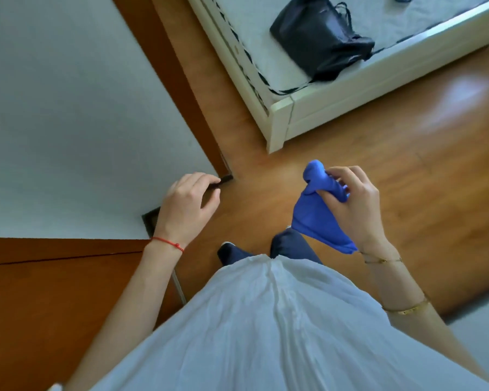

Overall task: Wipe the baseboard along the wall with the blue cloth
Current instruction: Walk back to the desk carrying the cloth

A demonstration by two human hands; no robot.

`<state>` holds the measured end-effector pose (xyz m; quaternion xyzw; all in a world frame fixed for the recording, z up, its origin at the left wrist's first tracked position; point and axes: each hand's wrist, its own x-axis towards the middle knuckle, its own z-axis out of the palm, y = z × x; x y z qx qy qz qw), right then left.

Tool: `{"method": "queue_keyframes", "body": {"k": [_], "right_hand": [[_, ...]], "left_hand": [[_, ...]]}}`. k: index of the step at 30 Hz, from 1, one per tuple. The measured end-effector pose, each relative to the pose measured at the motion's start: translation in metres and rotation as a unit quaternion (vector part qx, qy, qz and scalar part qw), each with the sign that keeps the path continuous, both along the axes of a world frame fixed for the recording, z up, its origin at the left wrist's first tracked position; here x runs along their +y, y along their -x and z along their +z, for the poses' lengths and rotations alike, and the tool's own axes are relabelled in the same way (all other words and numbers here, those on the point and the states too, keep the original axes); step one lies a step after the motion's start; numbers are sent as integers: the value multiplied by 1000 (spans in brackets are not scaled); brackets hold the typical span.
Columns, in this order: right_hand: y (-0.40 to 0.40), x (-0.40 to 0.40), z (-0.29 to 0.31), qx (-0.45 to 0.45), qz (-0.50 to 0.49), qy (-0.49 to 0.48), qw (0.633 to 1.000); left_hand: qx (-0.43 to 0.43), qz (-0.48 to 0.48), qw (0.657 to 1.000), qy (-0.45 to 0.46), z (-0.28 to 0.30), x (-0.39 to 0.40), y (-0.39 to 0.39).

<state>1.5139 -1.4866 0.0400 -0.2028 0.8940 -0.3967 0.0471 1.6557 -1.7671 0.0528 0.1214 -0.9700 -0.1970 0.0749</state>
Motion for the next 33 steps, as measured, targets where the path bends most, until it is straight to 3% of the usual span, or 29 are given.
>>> {"method": "queue_keyframes", "body": {"k": [16,25,33], "right_hand": [[10,304,4,32,-261,-41,964],[59,365,-8,15,-368,-32,929],[182,393,-13,-3,-441,0,897]], "left_hand": [[5,-230,972,-50,-17,257,169],[-2,-341,939,-50,-20,343,290],[20,-422,905,-38,-20,397,465]]}}
